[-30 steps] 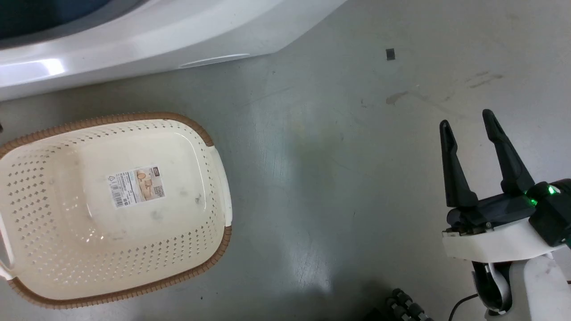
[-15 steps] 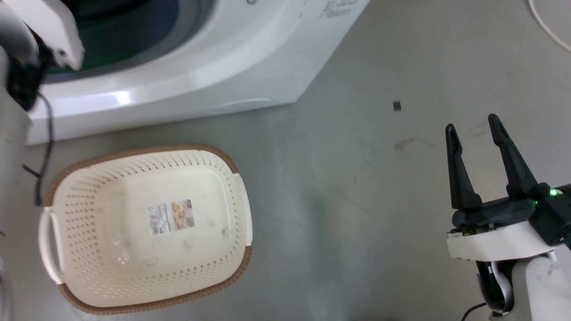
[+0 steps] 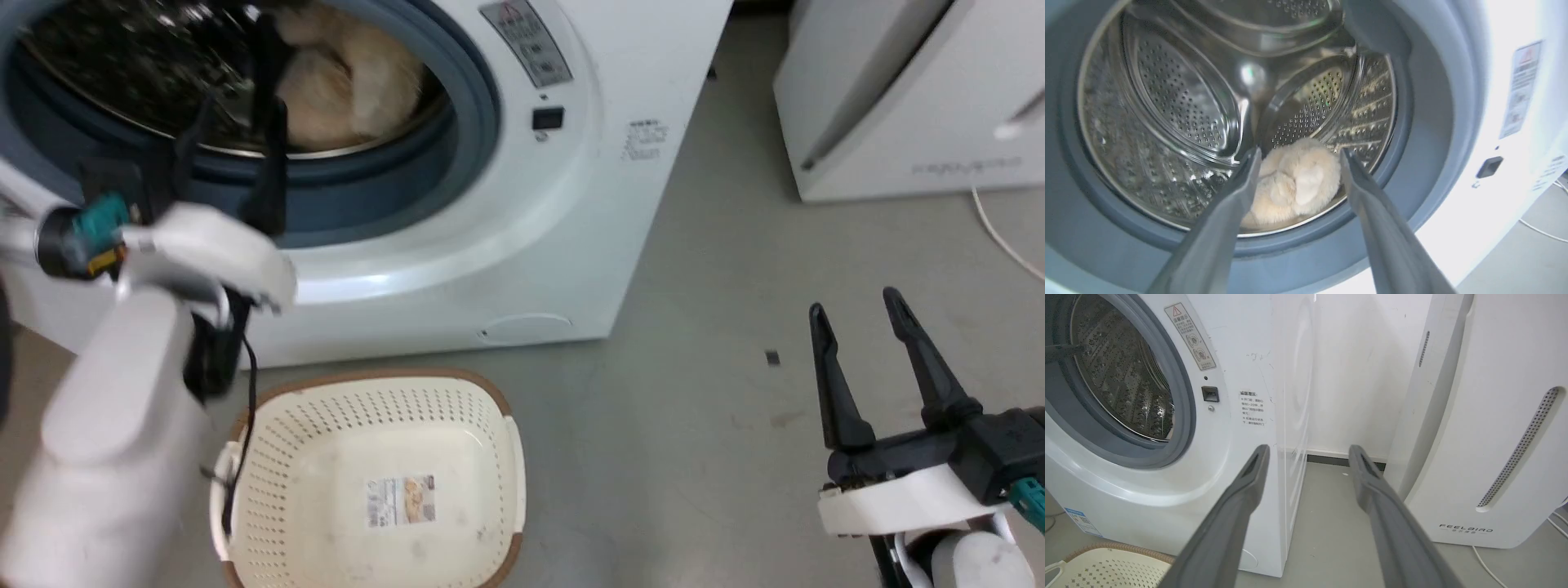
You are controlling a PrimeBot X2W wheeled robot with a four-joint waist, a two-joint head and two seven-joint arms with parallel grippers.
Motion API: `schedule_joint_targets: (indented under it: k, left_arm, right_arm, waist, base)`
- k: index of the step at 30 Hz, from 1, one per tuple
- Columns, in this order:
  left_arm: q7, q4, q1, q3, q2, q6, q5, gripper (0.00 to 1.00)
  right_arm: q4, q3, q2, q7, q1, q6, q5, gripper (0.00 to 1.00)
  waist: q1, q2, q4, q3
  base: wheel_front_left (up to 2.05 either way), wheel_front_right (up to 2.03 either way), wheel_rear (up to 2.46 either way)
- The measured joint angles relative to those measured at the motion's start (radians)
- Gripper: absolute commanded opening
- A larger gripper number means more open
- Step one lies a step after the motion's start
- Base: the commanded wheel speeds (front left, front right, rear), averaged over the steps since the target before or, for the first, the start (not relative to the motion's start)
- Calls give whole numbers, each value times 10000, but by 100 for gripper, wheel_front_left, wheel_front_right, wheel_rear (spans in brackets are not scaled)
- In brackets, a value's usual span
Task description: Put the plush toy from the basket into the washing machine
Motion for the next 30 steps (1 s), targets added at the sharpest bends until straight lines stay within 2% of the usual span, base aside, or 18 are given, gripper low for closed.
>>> schedule_joint_targets:
  k: [4, 10, 13, 16, 19, 30]
  left_arm:
    - [2, -2196, 2264, 886, -184, 681, 593, 100]
    - [2, -4418, 5024, 1804, -685, 1221, 1505, 100]
    - [4, -5235, 6093, 2023, -1193, 1388, 1960, 100]
    - [2, -5705, 6912, 2259, -1733, 1446, 2215, 100]
    - [4, -5858, 7592, 2401, -2034, 1390, 2550, 100]
    - [4, -5777, 8761, 2755, -2623, 922, 3336, 100]
  right_arm:
    - [58, -59, -2, 0, 314, 0, -19, 100]
    - [121, 84, 0, 0, 695, 0, -17, 100]
    - [169, 82, 0, 0, 839, 0, -8, 100]
    - [240, 111, -2, 0, 976, 0, 63, 100]
    - [307, 155, -2, 0, 1112, 0, 77, 100]
    - [451, 251, -2, 0, 1649, 0, 198, 100]
  waist:
    - [0, 0, 338, -665]
    - [0, 0, 698, -1410]
    - [-1, 0, 791, -1668]
    - [0, 0, 854, -1862]
    - [0, 0, 868, -2042]
    - [0, 0, 845, -2432]
  base:
    - [0, 0, 0]
    - [0, 0, 0]
    - [0, 0, 0]
    - [0, 0, 0]
    - [0, 0, 0]
    - [0, 0, 0]
